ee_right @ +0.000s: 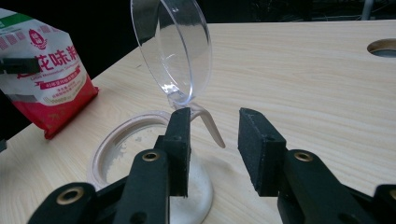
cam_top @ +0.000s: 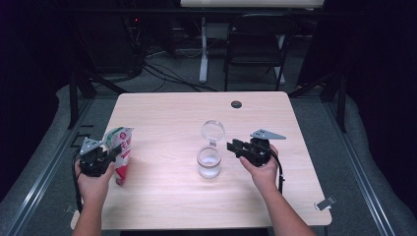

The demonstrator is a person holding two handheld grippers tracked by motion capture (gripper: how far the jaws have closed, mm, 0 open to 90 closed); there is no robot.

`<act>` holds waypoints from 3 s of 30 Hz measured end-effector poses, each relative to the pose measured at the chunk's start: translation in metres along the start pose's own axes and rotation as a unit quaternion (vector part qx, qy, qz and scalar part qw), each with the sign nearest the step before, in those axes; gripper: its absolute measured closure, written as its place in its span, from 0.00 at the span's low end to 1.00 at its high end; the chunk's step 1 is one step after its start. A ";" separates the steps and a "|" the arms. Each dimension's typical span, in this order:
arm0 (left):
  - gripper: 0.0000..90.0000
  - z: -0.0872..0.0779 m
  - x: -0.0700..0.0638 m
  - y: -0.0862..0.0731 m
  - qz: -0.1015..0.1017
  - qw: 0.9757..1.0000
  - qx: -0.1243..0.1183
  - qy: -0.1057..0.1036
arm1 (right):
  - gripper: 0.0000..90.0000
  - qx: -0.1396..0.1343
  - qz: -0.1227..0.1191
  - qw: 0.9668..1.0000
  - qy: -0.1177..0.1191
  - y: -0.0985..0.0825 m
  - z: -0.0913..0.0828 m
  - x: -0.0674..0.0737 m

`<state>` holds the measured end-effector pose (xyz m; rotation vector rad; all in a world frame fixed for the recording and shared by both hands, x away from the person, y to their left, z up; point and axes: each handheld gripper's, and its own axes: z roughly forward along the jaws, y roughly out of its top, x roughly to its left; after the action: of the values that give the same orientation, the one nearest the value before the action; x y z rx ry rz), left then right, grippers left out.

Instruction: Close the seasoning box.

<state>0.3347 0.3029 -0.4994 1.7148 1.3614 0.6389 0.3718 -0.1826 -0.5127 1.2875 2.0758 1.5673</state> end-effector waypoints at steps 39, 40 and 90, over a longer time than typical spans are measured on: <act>1.00 -0.008 0.002 0.036 0.001 1.000 -0.018 -0.004 | 0.73 -0.014 -0.023 0.999 -0.022 0.002 -0.031 0.002; 1.00 -0.008 0.000 0.038 0.000 1.000 -0.018 -0.009 | 0.74 -0.015 -0.022 0.999 -0.021 0.002 -0.031 0.002; 1.00 0.029 -0.125 0.017 0.168 0.953 0.037 -0.251 | 0.89 0.031 -0.162 0.984 0.064 0.049 -0.014 0.065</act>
<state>0.3317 0.1743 -0.4870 2.0154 0.7539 0.2979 0.3496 -0.1407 -0.4447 0.8292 2.2885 1.4826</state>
